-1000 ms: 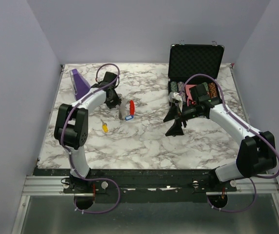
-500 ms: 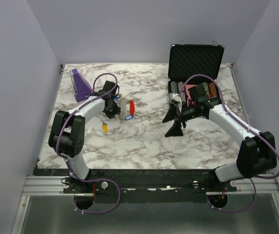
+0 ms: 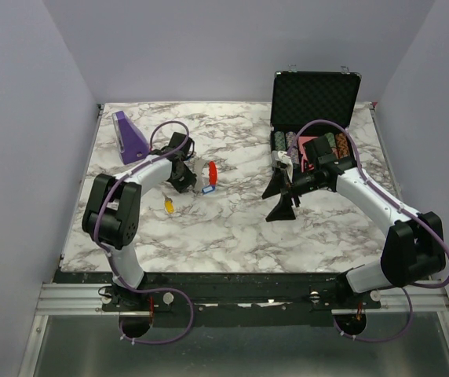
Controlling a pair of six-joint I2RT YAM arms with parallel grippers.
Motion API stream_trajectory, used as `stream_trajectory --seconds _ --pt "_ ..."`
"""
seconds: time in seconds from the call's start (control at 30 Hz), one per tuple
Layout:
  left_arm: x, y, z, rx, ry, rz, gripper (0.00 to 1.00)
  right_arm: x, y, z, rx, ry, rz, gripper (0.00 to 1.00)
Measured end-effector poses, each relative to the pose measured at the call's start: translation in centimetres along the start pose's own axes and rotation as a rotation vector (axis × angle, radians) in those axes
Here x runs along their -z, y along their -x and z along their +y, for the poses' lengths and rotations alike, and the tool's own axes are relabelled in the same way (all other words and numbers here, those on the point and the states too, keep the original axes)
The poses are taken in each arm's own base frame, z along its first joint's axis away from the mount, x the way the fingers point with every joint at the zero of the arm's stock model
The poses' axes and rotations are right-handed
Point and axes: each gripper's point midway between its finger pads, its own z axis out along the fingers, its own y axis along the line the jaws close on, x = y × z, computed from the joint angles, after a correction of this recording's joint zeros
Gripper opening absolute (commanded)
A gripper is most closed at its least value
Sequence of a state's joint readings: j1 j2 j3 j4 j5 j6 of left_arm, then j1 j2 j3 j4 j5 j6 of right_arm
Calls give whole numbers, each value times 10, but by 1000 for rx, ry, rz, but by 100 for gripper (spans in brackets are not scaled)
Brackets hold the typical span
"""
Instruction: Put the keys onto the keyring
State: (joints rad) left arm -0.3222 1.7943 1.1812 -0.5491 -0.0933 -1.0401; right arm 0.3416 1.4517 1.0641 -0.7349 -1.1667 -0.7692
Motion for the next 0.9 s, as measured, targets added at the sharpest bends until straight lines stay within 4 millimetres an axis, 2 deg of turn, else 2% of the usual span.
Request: stream_trajectory --seconds 0.13,0.27,0.37,0.5,0.63,0.77,0.9 --pt "-6 -2 0 18 6 8 28 0 1 1 8 2 1 100" --pt "-10 -3 0 34 12 12 8 1 3 1 15 3 1 100" --pt "-10 -1 -3 43 -1 6 2 1 3 2 15 4 2 100" --pt "-10 0 -5 33 -14 -3 0 1 3 2 17 5 2 100" --pt "-1 2 -3 -37 -39 -20 0 1 3 2 19 5 2 100" --pt "40 16 -17 -218 -173 -99 0 0 3 3 25 7 3 100" --pt "95 31 -41 -423 -346 -212 0 -3 2 5 42 22 11 100"
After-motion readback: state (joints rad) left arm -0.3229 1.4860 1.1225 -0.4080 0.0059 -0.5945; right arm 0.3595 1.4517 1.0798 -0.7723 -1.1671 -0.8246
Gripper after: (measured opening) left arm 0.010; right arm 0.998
